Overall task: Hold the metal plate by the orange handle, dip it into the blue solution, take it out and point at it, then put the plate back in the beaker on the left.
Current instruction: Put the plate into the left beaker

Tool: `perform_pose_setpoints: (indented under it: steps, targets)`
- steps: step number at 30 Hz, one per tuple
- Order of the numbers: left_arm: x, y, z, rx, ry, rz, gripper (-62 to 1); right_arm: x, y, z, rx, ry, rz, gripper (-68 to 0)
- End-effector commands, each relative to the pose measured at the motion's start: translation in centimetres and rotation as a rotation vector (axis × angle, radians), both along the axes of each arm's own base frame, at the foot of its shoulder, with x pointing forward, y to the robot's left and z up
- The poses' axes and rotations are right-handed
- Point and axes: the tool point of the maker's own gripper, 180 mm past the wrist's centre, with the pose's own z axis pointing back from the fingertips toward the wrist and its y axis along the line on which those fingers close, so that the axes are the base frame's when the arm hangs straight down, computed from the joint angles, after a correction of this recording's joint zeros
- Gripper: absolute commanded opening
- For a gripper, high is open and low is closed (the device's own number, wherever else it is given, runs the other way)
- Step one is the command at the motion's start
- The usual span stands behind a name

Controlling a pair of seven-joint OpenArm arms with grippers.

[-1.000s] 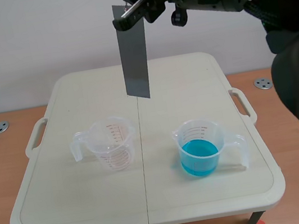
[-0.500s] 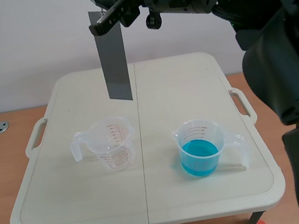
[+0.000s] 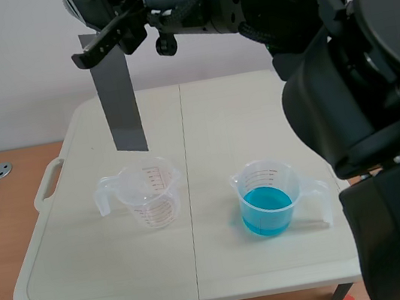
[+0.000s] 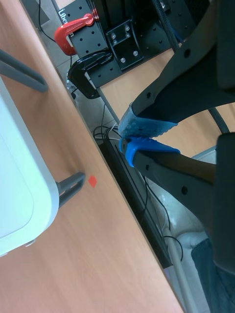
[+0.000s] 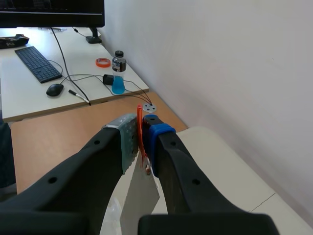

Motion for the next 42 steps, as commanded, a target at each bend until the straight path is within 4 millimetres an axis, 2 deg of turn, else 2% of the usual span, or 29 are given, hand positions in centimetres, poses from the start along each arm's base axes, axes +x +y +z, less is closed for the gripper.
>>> perform_pose_setpoints:
  steps: [1, 7, 42]
  targets:
    - [0.3, -0.2, 0.3, -0.013, -0.016, 0.003, -58.3, 0.0, 0.2, 1.6, 0.035, -0.035, 0.013, -66.2]
    - [0.3, -0.2, 0.3, -0.013, -0.016, 0.002, -58.3, 0.1, 0.6, 1.4, 0.044, -0.020, 0.016, -66.2]
    - [1.1, -0.3, 0.3, -0.014, -0.033, 0.001, -58.3, 2.1, 1.5, -6.9, 0.008, 0.119, 0.006, -66.2]
